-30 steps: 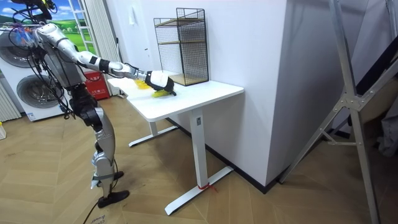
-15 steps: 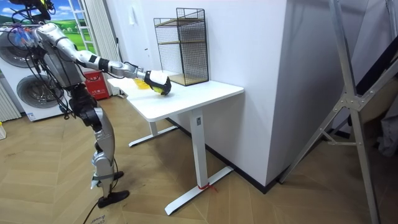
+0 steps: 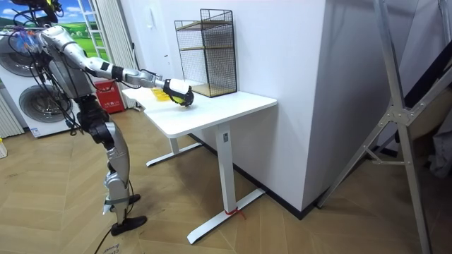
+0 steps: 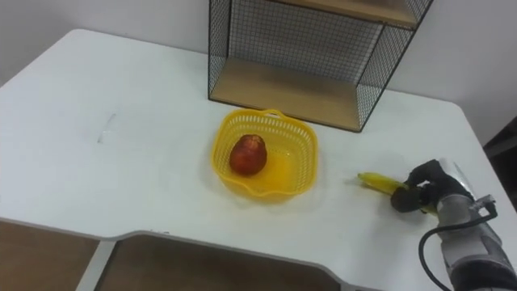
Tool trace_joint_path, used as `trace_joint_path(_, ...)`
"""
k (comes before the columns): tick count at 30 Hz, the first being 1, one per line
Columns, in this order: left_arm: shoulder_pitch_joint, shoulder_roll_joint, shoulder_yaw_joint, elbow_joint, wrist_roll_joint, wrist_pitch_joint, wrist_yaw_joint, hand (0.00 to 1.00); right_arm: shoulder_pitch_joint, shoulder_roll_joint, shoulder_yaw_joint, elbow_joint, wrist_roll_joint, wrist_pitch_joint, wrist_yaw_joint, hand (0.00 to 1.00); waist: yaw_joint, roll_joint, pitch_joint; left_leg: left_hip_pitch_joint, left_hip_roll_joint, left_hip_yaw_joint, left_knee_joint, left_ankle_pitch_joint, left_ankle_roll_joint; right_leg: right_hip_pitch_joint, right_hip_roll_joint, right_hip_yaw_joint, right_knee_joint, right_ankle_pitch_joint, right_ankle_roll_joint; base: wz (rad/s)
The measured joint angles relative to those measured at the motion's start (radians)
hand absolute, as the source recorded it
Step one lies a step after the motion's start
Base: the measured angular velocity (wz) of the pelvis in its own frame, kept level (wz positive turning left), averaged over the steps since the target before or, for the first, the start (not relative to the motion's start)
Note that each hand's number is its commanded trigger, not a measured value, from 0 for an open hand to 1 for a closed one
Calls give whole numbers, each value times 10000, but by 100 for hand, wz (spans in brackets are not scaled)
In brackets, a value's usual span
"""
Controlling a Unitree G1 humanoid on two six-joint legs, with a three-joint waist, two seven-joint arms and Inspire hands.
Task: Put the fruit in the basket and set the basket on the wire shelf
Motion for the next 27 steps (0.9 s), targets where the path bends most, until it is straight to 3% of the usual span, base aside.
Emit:
trace_joint_path(6,45,-29,-166,-1,-135,-222,191,0,204,412,98,-1223,1952,-12,328,100,-202,205,97,3,-4,42,-79,43,1,-10,-15,-1,-15,1,1,0)
trace_joint_path(12,382,-268,155,-18,78,-275,389,0,859,750,-29,-3169,4007,-29,365,100,-284,535,-70,122,8,178,-142,49,11,-17,-16,231,-27,-2,3,-6)
trace_joint_path(19,459,-453,219,13,65,-284,892,0,1037,930,-314,-4914,6036,-127,-377,100,-331,460,-68,143,22,206,-222,49,10,-11,-10,230,-23,-2,3,0)
trace_joint_path(27,804,-500,208,11,87,-190,1046,0,1083,1013,-322,-6662,6208,-213,-806,100,-599,429,-87,136,17,219,-225,53,16,-5,-19,223,-27,-1,4,0)
